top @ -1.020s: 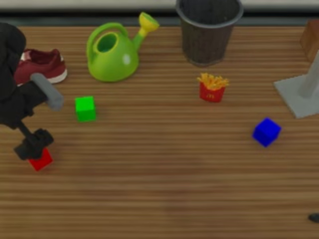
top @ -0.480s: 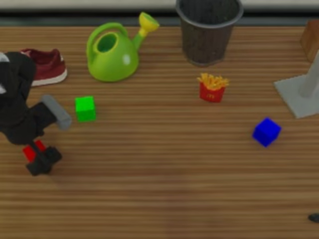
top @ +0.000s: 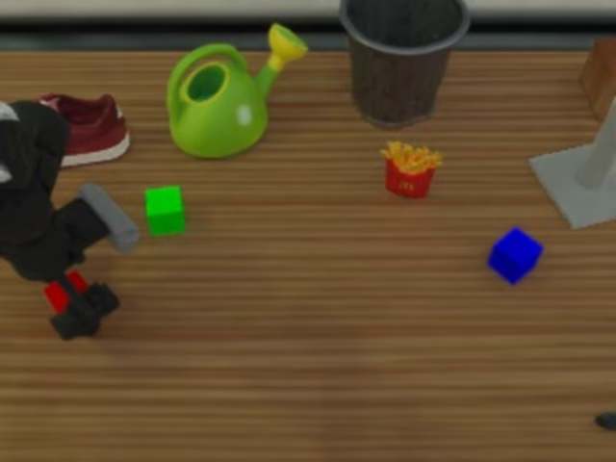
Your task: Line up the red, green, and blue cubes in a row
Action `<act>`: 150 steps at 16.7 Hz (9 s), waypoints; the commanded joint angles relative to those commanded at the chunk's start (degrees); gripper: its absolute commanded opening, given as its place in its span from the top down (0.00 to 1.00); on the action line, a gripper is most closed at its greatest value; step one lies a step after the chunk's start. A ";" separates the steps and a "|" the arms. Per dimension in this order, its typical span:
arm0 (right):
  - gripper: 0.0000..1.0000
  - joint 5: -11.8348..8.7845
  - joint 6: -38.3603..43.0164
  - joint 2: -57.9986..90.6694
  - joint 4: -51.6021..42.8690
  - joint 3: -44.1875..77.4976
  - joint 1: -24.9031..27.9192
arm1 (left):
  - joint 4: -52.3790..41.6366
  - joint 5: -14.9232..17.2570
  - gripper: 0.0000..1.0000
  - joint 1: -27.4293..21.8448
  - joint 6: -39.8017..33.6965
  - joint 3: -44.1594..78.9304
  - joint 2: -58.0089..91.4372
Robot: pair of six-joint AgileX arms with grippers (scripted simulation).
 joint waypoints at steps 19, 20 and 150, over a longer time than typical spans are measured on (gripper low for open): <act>0.00 0.00 0.00 0.00 0.00 0.00 0.00 | -3.16 1.09 1.00 0.12 -0.98 1.27 -3.08; 0.00 0.00 0.00 0.00 0.00 0.00 0.00 | -4.47 1.08 1.00 0.33 -1.10 1.99 -3.73; 0.00 0.00 0.00 0.00 0.00 0.00 0.00 | -19.57 0.26 0.75 -9.30 -68.18 44.42 24.85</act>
